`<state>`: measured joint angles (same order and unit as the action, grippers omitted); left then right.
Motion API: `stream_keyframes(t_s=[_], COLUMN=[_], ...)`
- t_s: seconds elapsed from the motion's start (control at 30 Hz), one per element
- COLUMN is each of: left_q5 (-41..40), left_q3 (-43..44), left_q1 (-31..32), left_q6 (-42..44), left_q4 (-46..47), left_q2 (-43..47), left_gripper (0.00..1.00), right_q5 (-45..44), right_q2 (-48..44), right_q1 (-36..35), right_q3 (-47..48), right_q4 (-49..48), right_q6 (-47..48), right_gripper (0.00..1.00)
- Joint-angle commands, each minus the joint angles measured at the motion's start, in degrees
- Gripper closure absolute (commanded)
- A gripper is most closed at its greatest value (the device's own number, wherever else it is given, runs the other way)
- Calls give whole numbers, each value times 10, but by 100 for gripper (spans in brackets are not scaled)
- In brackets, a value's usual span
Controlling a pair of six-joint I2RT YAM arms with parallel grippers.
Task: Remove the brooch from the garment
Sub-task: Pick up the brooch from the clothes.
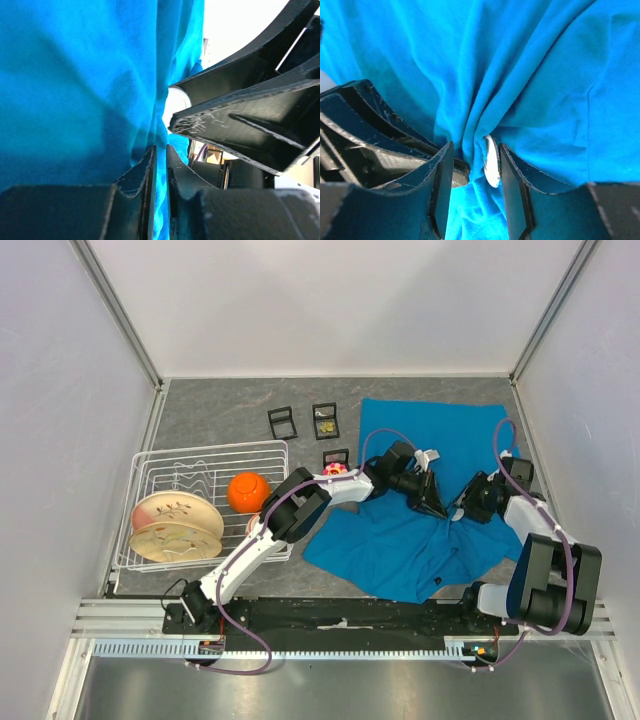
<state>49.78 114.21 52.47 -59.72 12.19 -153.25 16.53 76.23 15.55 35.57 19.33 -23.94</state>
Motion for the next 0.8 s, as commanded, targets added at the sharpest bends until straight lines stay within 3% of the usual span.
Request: stream_keyframes(t_s=[0.0,0.3,0.5,0.67,0.77], left_q5=[14,-20,-45,-106,-142], left_q3=[38,67,80,81,88], left_q1=[0,9,8,15,20], left_q6=[22,56,81,102,123], left_q4=[-10,-51,-87,-118,-148], left_q2=[27,20,22,30,33], left_gripper=[81,84,84,85,87], right_q5=[-1,24,29,36,39], right_q2=[-51,-49,-50,-43,-42], right_q1=[12,32,37,39,40], right_q3=[-3,-21,-23,-23,-23], right_q4=[-10,-14,-16,-16,-17], right_q6=[-33,-37,-32,-30,-29], right_gripper=[53,75,82,96,100])
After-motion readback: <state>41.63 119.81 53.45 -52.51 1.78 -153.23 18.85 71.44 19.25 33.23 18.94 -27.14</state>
